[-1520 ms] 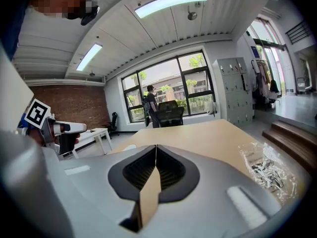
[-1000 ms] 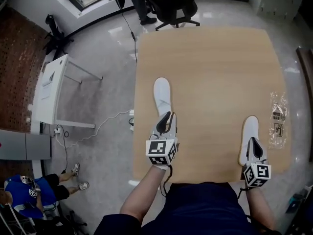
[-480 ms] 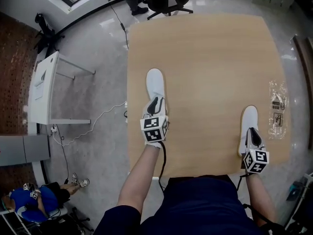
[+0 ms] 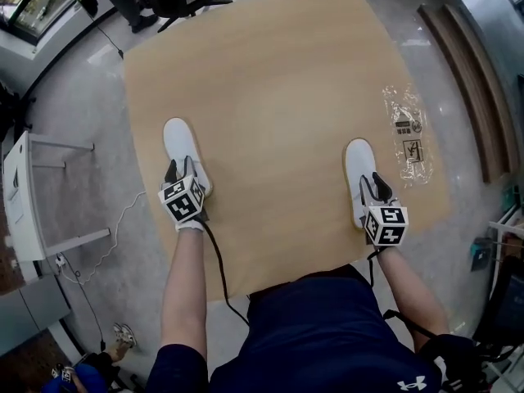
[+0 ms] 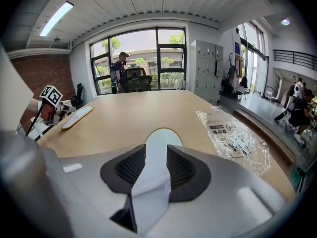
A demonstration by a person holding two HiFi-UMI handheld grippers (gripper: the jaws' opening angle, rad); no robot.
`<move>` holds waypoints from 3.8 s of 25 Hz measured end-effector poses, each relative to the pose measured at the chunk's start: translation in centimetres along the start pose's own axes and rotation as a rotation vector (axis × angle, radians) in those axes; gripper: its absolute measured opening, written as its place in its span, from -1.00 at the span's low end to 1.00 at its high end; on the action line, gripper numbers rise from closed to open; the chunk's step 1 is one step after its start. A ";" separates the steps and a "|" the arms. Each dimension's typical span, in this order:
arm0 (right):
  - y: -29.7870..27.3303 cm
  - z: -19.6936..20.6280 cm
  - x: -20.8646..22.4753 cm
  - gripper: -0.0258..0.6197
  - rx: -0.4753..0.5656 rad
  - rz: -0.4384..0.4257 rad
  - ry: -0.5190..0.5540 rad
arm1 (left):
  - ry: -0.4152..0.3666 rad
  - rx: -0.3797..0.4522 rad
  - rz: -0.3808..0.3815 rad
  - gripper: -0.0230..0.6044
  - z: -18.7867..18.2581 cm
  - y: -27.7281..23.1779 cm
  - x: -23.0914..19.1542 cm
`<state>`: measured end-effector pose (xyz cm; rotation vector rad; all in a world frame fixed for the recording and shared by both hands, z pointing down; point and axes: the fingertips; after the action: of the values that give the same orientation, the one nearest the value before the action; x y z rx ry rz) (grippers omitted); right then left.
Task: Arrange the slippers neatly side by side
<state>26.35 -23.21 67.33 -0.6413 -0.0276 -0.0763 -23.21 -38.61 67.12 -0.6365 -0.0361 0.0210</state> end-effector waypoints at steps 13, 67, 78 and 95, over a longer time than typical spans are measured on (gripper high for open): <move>-2.5 4.7 1.7 -0.46 -0.105 0.036 0.078 | -0.035 -0.073 0.002 -0.41 1.8 -3.9 0.7; -6.7 2.5 -11.6 -0.46 -0.095 -0.202 0.059 | 0.068 -0.161 0.198 -0.43 11.7 8.4 17.6; -7.1 2.3 -15.1 -0.47 -0.121 -0.271 0.035 | 0.074 -0.181 0.199 -0.43 13.0 9.2 19.1; -6.9 2.1 -18.0 -0.49 -0.153 -0.323 -0.052 | 0.121 -0.210 0.215 -0.43 13.2 9.6 20.8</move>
<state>7.84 -26.33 72.23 -0.7871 -0.1769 -0.3769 -3.02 -22.39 72.54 -0.8487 0.1488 0.1887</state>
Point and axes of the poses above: the fingertips, and each gripper's own axes: y backward along the fingers, x to its right, z out of its underside, and after that the axes turned 4 degrees about x, right-handed
